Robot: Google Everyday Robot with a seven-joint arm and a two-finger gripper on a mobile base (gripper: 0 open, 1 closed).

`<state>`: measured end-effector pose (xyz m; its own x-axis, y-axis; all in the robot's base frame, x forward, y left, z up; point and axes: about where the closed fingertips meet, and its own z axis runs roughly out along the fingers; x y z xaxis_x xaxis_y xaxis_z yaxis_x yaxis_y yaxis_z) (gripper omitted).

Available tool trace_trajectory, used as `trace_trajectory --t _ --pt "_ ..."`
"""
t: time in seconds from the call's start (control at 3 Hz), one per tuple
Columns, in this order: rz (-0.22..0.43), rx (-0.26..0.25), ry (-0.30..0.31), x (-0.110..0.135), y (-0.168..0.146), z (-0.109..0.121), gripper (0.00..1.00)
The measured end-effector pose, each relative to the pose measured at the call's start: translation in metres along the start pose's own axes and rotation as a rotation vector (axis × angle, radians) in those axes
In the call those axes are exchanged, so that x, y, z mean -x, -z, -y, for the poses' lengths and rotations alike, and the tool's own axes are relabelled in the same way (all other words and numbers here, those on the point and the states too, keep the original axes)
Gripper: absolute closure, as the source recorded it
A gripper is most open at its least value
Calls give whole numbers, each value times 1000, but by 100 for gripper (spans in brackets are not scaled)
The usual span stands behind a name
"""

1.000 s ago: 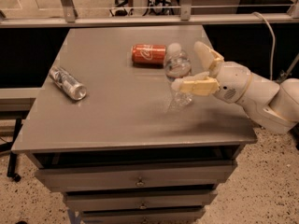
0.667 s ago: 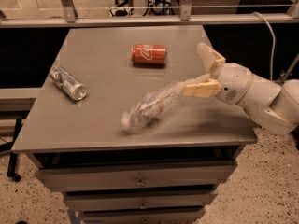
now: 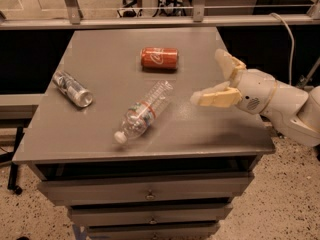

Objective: Place water bottle upright

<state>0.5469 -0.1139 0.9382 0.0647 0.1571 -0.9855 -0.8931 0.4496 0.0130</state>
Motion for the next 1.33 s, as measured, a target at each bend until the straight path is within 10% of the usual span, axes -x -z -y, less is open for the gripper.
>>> trace_trajectory --t 0.67,1.33 --pt "-122 4 23 -3 13 -1 0" --pt "-432 100 151 -4 -1 -9 0"
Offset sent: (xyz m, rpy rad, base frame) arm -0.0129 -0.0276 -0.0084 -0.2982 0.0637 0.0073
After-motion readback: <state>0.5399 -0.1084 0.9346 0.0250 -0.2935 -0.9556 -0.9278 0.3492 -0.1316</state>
